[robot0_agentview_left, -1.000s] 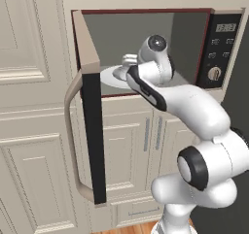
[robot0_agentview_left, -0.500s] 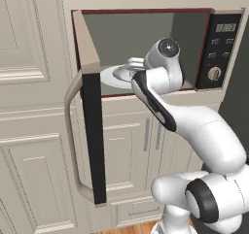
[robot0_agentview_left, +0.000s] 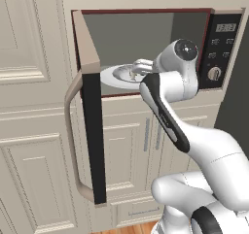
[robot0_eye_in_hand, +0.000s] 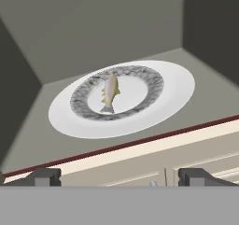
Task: Transport the fish from the fridge to the microwave and turn on the microwave.
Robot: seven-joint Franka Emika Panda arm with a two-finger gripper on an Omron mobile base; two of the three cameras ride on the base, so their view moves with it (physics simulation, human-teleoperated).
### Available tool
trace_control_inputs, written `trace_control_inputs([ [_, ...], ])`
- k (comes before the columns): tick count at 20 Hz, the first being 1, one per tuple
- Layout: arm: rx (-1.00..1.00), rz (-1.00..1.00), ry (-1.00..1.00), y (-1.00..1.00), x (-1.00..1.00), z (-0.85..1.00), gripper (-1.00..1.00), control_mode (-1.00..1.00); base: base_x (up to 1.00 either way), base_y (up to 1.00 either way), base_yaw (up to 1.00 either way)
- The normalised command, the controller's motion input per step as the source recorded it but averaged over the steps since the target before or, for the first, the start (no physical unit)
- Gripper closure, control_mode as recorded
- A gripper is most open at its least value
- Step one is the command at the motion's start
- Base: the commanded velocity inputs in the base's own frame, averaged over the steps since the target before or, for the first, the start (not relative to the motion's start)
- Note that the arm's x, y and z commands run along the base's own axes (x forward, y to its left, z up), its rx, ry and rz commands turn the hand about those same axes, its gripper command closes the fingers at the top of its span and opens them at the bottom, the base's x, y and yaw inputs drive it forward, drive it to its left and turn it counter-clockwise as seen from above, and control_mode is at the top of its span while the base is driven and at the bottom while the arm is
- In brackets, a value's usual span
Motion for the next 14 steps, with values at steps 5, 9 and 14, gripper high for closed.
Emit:
trace_control_inputs([
  [5, 0.03, 0.0, 0.02, 0.0, -0.57, 0.02, -1.0, -1.0, 0.0, 0.0, 0.0],
  [9, 0.04, 0.0, 0.02, -0.02, -0.6, 0.05, -1.0, -1.0, 0.0, 0.0, 0.0],
  [14, 0.14, 0.0, 0.12, -0.06, -0.54, 0.06, -1.0, -1.0, 0.0, 0.0, 0.0],
])
